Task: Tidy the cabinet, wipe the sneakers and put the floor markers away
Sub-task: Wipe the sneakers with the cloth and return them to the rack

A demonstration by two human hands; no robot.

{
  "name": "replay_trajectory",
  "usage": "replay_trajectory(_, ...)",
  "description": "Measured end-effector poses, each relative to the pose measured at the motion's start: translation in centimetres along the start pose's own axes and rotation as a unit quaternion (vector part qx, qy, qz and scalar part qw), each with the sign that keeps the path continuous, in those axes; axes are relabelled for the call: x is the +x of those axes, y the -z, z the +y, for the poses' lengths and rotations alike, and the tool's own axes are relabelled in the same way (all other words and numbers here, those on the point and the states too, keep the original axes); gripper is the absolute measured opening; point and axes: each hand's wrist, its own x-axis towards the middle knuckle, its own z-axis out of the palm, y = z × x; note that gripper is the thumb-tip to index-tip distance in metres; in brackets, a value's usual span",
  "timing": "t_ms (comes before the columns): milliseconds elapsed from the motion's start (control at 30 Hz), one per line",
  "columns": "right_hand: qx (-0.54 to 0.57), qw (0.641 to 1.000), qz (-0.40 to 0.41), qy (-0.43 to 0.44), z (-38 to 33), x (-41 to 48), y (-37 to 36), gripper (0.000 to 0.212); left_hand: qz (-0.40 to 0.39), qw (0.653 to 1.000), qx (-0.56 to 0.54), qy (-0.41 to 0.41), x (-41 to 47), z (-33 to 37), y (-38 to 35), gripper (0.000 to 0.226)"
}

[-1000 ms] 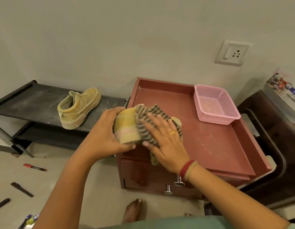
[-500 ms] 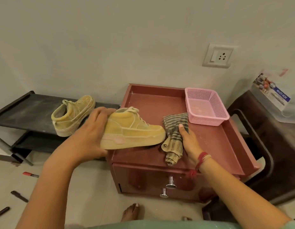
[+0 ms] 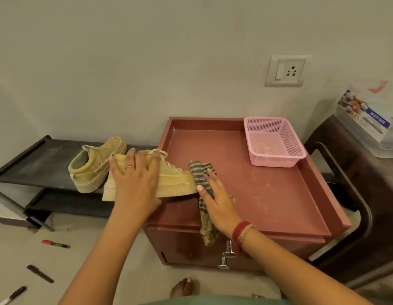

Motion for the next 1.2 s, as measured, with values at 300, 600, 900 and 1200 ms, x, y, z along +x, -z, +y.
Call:
replay_trajectory(300, -0.293, 0.911, 0.035, 0.290, -0.5, -1.3, -0.5, 0.059, 0.060, 0.974, -0.207, -0.071, -0.4, -6.0, -2.0, 0.101)
replay_trajectory(600, 0.179, 0.978, 0.094, 0.054, -2.5, 1.3, 0.8, 0.055, 0.100, 0.957, -0.267, -0.058, -0.7, -6.9, -3.6, 0.099)
replay_trajectory(900, -0.305, 0.902, 0.020, 0.305, -2.5, 0.3, -1.1, 0.055, 0.145, 0.941, -0.294, -0.087, -0.8, -7.1, -4.3, 0.091)
replay_trajectory(1200, 0.128, 0.991, 0.031, 0.018, -4.0, 4.1, -2.0, 0.032, 0.197, 0.939, -0.260, -0.107, -0.6, -7.7, -6.1, 0.085)
